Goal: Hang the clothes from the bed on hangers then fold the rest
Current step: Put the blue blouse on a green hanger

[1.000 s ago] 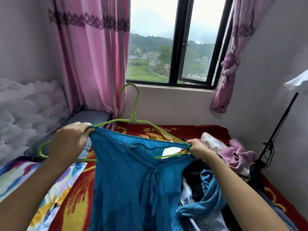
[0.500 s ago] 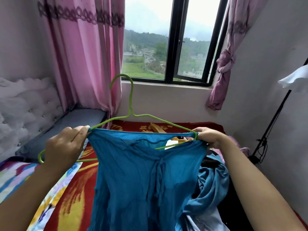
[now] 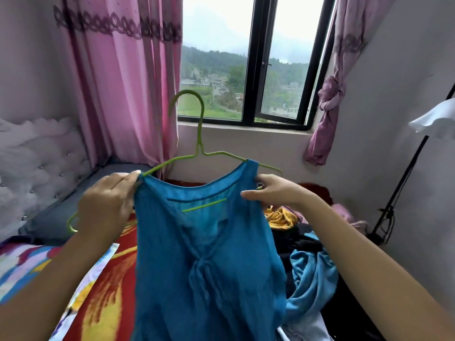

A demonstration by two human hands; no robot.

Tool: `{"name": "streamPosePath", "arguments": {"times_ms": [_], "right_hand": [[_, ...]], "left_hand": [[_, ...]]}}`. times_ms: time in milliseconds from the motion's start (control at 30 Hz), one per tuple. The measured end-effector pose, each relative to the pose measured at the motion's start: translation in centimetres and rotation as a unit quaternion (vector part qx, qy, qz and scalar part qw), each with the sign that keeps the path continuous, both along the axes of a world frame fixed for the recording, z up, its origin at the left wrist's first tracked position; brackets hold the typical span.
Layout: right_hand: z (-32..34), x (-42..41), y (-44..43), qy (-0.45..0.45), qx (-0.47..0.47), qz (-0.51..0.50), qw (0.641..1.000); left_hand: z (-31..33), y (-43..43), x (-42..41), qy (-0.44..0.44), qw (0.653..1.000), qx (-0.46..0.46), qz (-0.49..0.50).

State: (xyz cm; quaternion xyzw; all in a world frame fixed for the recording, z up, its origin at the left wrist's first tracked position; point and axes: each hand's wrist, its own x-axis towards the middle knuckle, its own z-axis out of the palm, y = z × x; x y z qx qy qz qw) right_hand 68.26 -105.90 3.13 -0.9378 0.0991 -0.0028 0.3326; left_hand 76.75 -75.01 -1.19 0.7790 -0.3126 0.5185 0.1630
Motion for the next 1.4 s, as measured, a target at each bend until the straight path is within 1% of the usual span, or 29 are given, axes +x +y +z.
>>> {"name": "streamPosePath", "arguments": {"times_ms": [33,67,100,167,233,300,333,400,433,500,600,667,733,800,900,967,1100,1167,1233,1400], "right_hand": [[0.2,-0.1,-0.2,-0.029,-0.044,-0.016,0.998],[0.4,-0.2,-0.8,-0.077,-0.101,-0.053,0.991],[0.8,-0.2,-1.4,-0.131,-0.15,-0.094,0.976],[1.8,-0.5,-2.2,-0.22,-0.194,-0.13,0.947],[2.8,-0.5,-2.8,-0.28,-0.206,-0.105,0.932],[3.9,-0.6,-2.8,-0.305,-0.196,-0.026,0.932],[4.4,-0.4,-2.5,-0.291,-0.184,0.021,0.938],[5.2,0.3,-1.5,-0.238,-0.169,0.085,0.953],[5.4,0.8,-0.9,-0.221,-0.151,0.107,0.958],[5.7,1.8,0.6,-0.213,-0.083,0.148,0.962],[6.2,3.1,2.4,-0.245,-0.004,0.159,0.956],[6.9,3.7,3.8,-0.268,0.056,0.169,0.947],[7.7,4.5,5.5,-0.278,0.106,0.192,0.935],[8.2,5.4,7.2,-0.274,0.131,0.209,0.929],[8.0,6.2,10.4,-0.258,0.162,0.254,0.918],[7.5,6.4,12.3,-0.257,0.173,0.288,0.906],[6.2,5.2,15.5,-0.24,0.208,0.375,0.871],[5.2,4.3,17.0,-0.227,0.227,0.418,0.85],[4.3,2.9,18.8,-0.199,0.244,0.458,0.832],[2.5,-0.9,24.6,-0.166,0.274,0.531,0.785]], "left_hand": [[0.4,0.1,0.0,0.002,1.0,-0.019,-0.014],[0.8,0.4,0.0,0.008,0.999,-0.036,-0.029],[1.2,0.7,0.1,0.019,0.997,-0.054,-0.043],[2.2,1.6,0.3,0.071,0.992,-0.086,-0.066],[3.2,2.6,0.7,0.118,0.984,-0.107,-0.076],[4.0,3.4,0.7,0.147,0.975,-0.134,-0.096],[4.5,3.6,0.4,0.159,0.97,-0.149,-0.111],[5.3,3.8,-0.5,0.183,0.962,-0.163,-0.122],[5.8,3.9,-0.9,0.195,0.961,-0.162,-0.114],[6.8,4.7,-1.6,0.207,0.962,-0.157,-0.082],[8.5,7.2,-2.7,0.241,0.956,-0.162,-0.05],[9.8,9.7,-3.9,0.267,0.949,-0.162,-0.042],[10.9,12.4,-5.7,0.291,0.941,-0.171,-0.013],[11.6,15.0,-7.5,0.314,0.929,-0.197,0.004],[11.5,17.9,-11.3,0.334,0.914,-0.221,0.062],[10.9,18.8,-14.2,0.34,0.905,-0.236,0.099],[9.4,19.1,-21.2,0.32,0.89,-0.277,0.169],[8.8,18.5,-24.7,0.299,0.887,-0.295,0.191],[7.9,17.9,-28.8,0.272,0.878,-0.314,0.238],[7.4,17.5,-38.8,0.241,0.842,-0.34,0.343]]}}
